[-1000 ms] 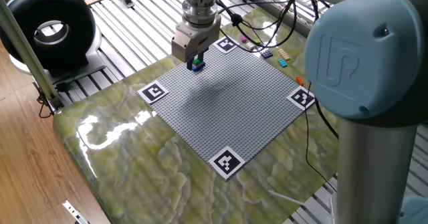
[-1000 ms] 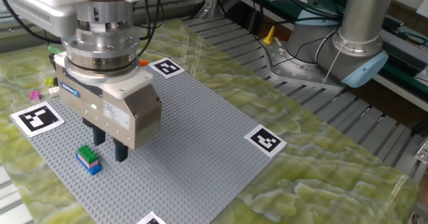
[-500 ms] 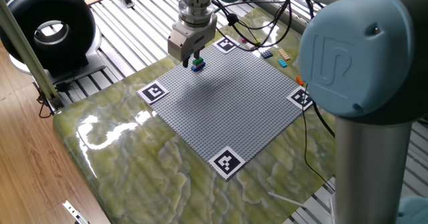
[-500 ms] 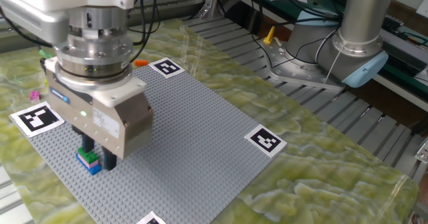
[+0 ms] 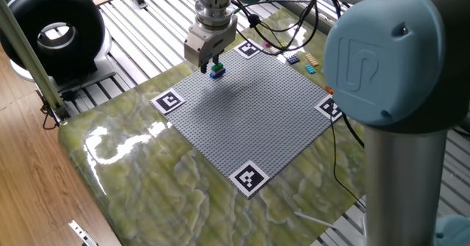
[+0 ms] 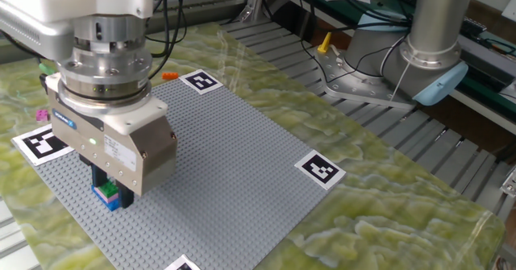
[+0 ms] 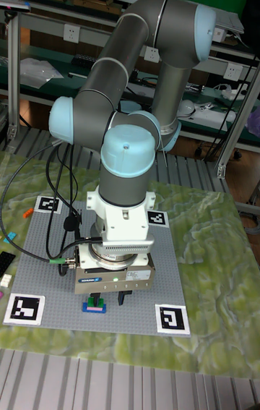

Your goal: Stack small Lego blocks one on top of the other

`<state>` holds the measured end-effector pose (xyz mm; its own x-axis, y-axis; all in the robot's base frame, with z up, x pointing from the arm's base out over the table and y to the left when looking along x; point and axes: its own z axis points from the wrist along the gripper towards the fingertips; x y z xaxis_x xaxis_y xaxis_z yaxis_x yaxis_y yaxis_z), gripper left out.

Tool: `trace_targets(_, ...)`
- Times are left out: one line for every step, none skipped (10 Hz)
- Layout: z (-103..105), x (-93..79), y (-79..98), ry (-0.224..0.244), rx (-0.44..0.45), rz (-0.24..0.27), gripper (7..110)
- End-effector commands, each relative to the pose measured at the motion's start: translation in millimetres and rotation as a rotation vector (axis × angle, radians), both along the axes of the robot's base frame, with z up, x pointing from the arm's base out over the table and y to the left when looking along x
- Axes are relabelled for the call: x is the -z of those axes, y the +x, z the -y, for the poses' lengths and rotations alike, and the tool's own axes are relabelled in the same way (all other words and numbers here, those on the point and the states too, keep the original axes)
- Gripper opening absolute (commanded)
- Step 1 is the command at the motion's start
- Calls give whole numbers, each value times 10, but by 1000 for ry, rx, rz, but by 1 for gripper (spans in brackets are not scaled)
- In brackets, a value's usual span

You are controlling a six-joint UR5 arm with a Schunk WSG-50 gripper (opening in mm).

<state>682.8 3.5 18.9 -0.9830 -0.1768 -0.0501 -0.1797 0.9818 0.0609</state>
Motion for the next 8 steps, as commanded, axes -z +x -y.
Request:
trace_targets(11, 6, -28, 7, 1, -16, 44)
trace_targets(12, 5, -34, 5, 1, -16, 44)
trace_targets(6, 3, -37, 7, -1, -16, 44)
trace_targets(3, 0, -36, 7, -1, -14, 44)
trace_targets(-3, -3, -38, 8, -1, -14, 44)
trace_targets(-5, -3, -38, 8, -1, -14, 44)
trace_targets(-8, -8, -41, 9, 1, -14, 44)
trace_targets(-16, -18, -47, 9, 1, -14, 44)
